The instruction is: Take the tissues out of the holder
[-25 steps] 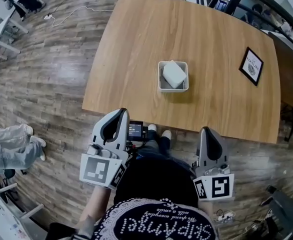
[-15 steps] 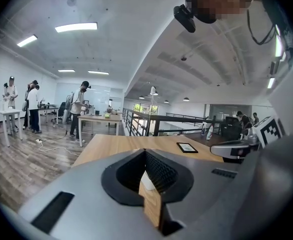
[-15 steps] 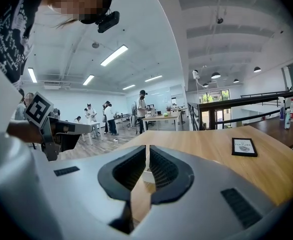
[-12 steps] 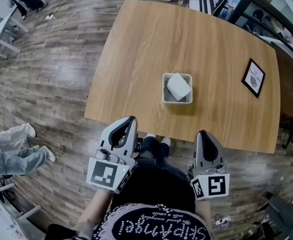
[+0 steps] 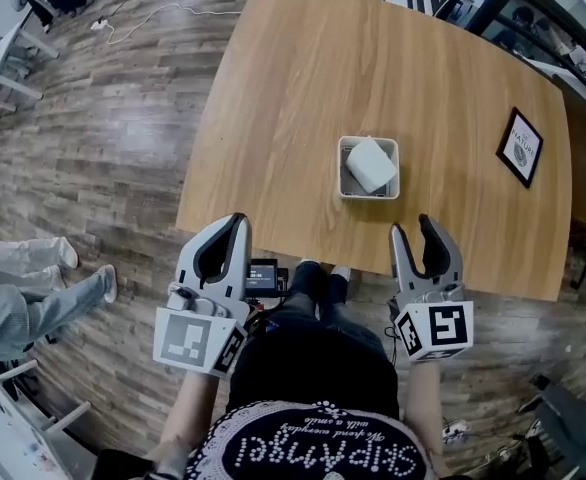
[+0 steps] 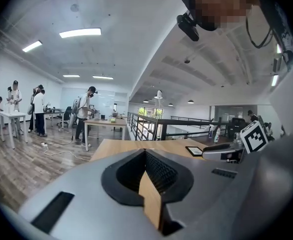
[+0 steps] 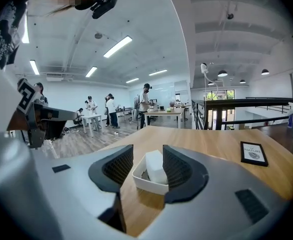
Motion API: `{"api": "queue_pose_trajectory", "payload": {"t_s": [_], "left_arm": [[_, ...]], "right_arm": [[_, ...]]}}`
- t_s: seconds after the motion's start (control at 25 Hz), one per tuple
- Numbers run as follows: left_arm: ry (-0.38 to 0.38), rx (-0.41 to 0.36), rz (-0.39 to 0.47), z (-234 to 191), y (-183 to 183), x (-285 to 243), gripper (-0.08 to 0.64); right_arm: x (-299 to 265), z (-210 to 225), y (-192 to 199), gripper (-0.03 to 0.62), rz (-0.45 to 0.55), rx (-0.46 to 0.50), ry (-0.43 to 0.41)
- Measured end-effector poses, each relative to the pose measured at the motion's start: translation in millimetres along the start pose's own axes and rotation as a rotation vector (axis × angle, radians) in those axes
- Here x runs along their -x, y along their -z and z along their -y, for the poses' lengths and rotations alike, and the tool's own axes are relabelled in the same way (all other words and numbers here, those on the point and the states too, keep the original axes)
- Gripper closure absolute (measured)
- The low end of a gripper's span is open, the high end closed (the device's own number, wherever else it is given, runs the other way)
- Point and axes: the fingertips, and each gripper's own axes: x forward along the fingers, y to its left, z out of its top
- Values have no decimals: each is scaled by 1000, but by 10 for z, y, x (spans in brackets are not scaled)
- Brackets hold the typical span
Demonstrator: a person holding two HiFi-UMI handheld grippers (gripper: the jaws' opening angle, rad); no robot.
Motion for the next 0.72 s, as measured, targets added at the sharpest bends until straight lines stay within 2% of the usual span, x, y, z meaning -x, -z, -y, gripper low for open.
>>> {"api": "queue_pose_trajectory", "payload": {"t_s": [0.28,0.52,0.72], "left_arm": [[-20,11,-10,-130,36,12,555],[16,23,-28,-21,98,-82,555],[29,35,-37,-8,106,-135,555]], "right_arm": [[-451,129,136,320,-95,12,14],[-814,172,275,291,-178,37,-17],[-1147,212,517,278,-298,47,-51]]}}
